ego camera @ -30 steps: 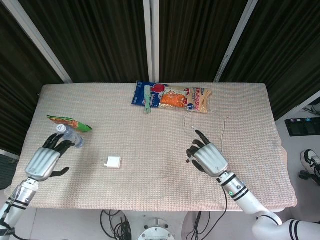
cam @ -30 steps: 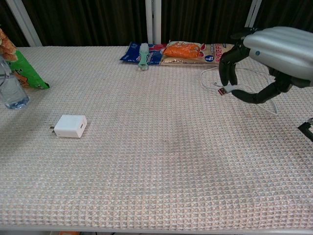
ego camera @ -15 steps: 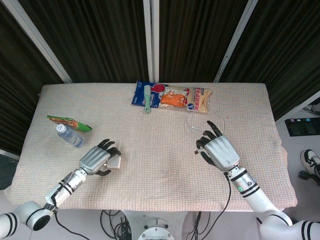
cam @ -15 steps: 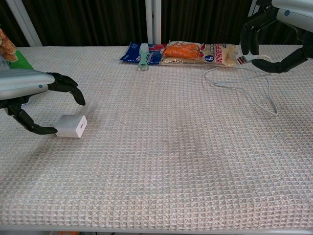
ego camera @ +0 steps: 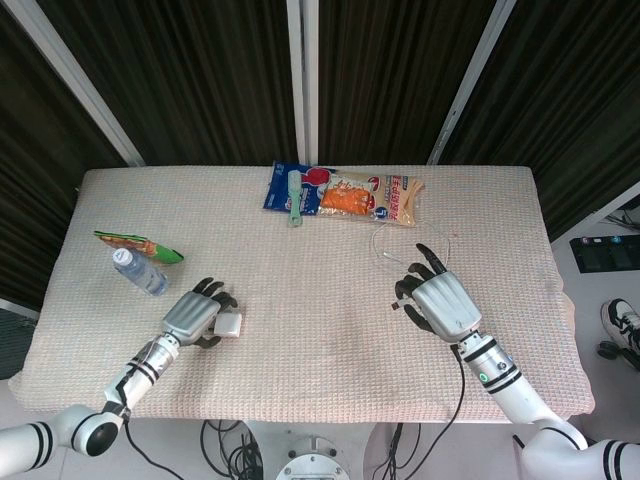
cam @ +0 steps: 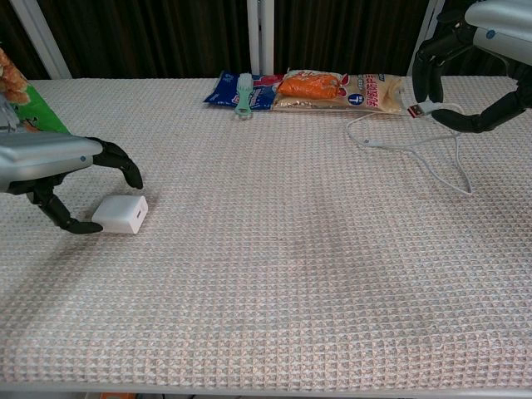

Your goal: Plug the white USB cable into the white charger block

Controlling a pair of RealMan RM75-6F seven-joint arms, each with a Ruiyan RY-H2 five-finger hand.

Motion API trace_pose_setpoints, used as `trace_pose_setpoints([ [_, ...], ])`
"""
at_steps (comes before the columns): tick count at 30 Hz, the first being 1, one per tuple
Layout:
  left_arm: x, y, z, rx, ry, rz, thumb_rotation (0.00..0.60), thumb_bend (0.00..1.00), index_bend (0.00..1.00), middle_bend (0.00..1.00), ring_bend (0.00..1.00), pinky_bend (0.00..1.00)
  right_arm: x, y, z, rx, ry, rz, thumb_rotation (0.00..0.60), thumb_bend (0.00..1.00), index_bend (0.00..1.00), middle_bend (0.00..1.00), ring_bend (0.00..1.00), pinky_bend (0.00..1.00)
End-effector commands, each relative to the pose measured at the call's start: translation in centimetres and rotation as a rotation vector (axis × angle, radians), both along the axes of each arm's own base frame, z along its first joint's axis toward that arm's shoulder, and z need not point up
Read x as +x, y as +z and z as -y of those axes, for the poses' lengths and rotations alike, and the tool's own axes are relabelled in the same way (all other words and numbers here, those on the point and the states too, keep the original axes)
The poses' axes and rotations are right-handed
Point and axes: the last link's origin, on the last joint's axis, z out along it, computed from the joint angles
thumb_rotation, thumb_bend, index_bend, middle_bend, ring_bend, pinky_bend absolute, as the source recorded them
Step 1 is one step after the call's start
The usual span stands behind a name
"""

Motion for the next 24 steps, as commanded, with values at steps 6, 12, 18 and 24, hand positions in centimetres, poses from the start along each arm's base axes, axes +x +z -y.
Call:
trace_pose_setpoints([
  [6,-0.1,-0.5,0.3,-0.003,0.042,0.008,0.600,0.24,0.29,0.25,0.09,0.00,-0.5,-0.3,-0.1,0.015,-0.010,0.012,0.600,0.38,0.58,0.51,0.29,0.07],
  [12,-0.2,-0.7,0.1,0.003,0.066,0.004,0.600,0.24,0.29,0.25,0.09,0.00,-0.8,-0.2,-0.3,0.017,-0.016,0.021,0.600,0.39,0.58,0.51,0.29,0.07],
  [18,0.1,-0.7,0.2,-0.004,0.068,0.005,0.600,0.25,0.30,0.25,0.09,0.00,-1.1,-0.2,-0.4,0.019,-0.022,0.027,0.600,0.39,0.58,0.51,0.29,0.07],
  [24,0.2,-0.8,0.1,-0.002,0.068,0.007,0.600,0.26,0.31,0.26,0.09,0.00,-1.3,-0.1,-0.4,0.020,-0.029,0.030,0.600,0.39,0.58,0.51,0.29,0.07],
])
